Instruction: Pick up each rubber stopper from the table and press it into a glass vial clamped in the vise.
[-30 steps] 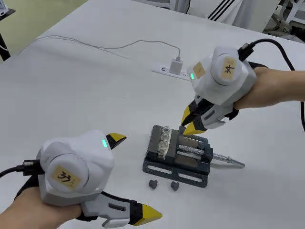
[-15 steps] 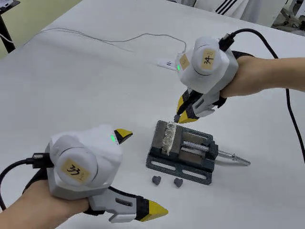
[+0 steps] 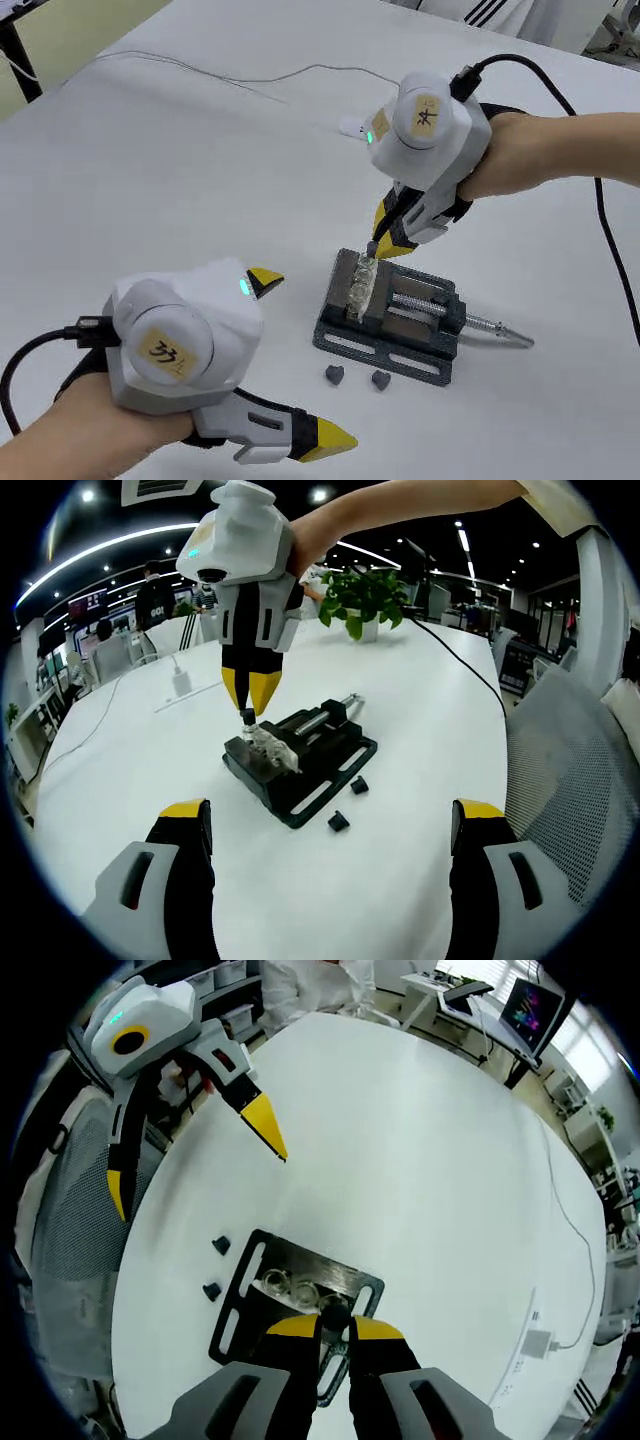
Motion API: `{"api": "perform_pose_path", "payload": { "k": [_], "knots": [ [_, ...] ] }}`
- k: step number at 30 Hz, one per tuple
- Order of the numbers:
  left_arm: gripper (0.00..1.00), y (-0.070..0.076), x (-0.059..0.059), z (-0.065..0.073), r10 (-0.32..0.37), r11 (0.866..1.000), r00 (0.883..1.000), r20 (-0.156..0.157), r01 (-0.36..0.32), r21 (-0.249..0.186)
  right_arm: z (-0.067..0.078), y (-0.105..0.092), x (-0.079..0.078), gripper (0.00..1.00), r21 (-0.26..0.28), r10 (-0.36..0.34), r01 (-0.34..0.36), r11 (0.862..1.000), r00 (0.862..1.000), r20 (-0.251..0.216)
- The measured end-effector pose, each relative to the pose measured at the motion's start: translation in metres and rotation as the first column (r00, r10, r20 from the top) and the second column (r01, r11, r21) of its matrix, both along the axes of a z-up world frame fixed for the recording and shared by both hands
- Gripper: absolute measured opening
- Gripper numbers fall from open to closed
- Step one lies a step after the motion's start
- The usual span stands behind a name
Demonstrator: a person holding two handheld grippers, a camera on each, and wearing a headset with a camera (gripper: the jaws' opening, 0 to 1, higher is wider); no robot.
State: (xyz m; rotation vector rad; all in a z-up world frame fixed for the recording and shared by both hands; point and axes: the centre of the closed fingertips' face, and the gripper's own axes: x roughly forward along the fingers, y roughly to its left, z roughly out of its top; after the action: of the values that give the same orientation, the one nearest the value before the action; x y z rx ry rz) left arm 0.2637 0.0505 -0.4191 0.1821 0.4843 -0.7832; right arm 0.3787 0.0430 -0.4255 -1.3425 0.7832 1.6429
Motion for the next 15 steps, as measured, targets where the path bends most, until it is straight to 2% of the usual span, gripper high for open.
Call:
{"api": "perform_pose_path", "payload": {
  "k": [10,15],
  "knots": [
    [0.99,0.0017,-0.0029,-0.0037,0.010,1.000,1.000,-0.013,-0.010,-0.006,-0.0049,0.0011,0.0059,0.05,-0.006,0.003,-0.003,1.000,1.000,-0.006],
    [0.98,-0.0003,-0.0042,-0.0052,0.007,1.000,1.000,-0.018,-0.007,-0.007,-0.0050,-0.0010,0.0033,0.05,-0.015,0.004,-0.004,1.000,1.000,-0.001]
  ]
}}
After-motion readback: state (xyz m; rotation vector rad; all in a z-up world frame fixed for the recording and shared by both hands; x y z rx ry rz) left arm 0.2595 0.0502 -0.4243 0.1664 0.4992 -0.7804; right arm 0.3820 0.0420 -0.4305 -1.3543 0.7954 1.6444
